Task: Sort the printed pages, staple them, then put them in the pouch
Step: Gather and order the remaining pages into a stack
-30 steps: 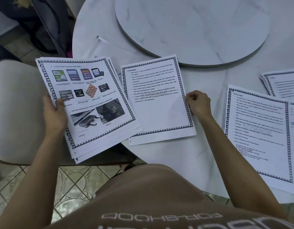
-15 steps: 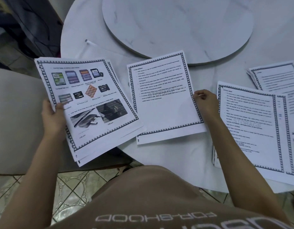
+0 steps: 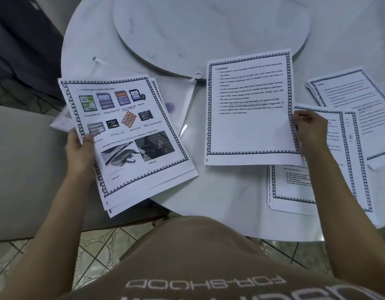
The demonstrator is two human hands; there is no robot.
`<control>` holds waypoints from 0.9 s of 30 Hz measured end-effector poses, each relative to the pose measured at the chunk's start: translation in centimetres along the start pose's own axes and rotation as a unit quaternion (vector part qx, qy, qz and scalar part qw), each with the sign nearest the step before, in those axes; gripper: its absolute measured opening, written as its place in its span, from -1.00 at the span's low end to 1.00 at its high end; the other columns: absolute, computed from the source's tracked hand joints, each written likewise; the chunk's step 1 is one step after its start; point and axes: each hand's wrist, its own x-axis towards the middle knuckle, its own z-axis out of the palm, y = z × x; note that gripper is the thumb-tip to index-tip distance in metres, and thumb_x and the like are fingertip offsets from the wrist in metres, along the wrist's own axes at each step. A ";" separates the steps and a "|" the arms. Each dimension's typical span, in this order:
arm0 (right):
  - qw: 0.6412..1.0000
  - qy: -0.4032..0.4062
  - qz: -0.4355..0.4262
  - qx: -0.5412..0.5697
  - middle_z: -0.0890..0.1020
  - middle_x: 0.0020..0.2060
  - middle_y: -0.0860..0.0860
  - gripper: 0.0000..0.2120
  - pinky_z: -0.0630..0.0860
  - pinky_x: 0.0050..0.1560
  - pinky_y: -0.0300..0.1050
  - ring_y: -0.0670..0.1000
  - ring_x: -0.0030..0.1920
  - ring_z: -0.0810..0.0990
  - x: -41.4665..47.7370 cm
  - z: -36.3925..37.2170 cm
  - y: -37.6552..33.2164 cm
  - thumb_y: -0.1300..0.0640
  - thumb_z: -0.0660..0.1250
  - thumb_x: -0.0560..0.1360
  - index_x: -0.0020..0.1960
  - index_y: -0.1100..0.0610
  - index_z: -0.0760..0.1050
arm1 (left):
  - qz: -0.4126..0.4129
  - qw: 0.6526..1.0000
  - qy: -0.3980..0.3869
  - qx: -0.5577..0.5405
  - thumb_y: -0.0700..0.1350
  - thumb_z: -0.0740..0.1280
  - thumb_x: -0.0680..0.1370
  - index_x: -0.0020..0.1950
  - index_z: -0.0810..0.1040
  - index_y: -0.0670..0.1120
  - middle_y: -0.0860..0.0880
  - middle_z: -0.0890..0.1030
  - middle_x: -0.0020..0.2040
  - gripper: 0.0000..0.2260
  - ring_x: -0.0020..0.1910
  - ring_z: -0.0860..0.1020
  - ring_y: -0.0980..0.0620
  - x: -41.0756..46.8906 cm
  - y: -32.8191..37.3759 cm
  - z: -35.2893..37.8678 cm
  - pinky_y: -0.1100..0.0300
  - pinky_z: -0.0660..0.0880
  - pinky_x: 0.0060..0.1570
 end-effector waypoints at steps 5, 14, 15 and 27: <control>1.000 0.014 0.014 0.024 0.52 -0.28 -0.11 -0.77 0.44 -0.30 -0.44 -0.19 -0.30 0.46 1.2 -2.8 0.5 0.24 0.28 0.51 0.16 0.23 0.53 | 0.002 1.000 -0.027 -0.010 -0.22 0.10 0.63 0.16 0.36 -0.02 -0.07 0.51 0.13 -0.84 0.11 0.50 -0.04 -1.0 0.7 2.1 0.02 0.44 0.20; 0.998 0.015 0.032 0.052 0.52 -0.27 -0.11 -0.76 0.47 -0.20 -0.40 -0.18 -0.27 0.48 2.0 -5.0 1.5 0.24 0.27 0.53 0.18 0.24 0.52 | 0.009 0.998 -0.056 -0.012 -0.21 0.10 0.63 0.33 0.34 -0.16 -0.10 0.52 0.20 -0.73 0.12 0.51 -0.03 -2.5 1.3 5.3 0.09 0.45 0.14; 0.998 0.012 0.035 0.056 0.52 -0.27 -0.10 -0.76 0.48 -0.15 -0.36 -0.17 -0.26 0.48 2.0 -4.8 1.6 0.24 0.28 0.52 0.17 0.25 0.52 | 0.007 0.998 -0.060 -0.011 -0.20 0.10 0.63 0.33 0.35 -0.16 -0.11 0.52 0.22 -0.73 0.13 0.51 -0.04 -2.6 1.2 5.6 0.09 0.45 0.15; 0.992 -0.124 0.011 0.034 0.58 -0.09 0.04 -0.84 0.49 0.04 -0.25 -0.03 -0.06 0.54 -5.1 3.1 2.2 0.27 0.29 0.51 0.07 0.23 0.55 | -0.047 0.992 -0.111 -0.020 -0.19 0.08 0.64 0.21 0.37 -0.07 0.07 0.53 0.01 -0.82 -0.11 0.52 0.18 -5.7 0.2 8.4 0.43 0.50 -0.26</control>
